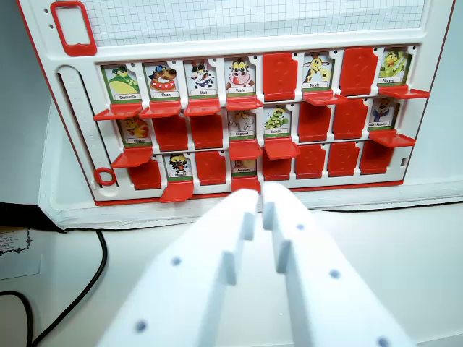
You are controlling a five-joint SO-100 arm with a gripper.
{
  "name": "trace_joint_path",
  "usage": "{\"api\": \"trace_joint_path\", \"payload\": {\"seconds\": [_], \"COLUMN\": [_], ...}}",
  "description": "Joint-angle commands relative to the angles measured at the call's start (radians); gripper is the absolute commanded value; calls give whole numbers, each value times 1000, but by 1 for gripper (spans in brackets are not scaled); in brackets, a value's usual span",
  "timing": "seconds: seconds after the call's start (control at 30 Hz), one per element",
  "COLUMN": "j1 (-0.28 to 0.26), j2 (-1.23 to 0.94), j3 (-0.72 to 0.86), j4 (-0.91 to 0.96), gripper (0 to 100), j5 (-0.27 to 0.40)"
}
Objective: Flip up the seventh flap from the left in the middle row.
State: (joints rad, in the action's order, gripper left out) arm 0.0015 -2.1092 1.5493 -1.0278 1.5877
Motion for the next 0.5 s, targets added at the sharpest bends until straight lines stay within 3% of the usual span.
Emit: {"api": "trace_joint_path", "payload": {"seconds": [0.0, 0.47], "j1": [-21, -54], "j2": [-78, -153], "j3": [-123, -63], "j4": [-31, -60], "gripper": [0, 0], "j5": [9, 18]}}
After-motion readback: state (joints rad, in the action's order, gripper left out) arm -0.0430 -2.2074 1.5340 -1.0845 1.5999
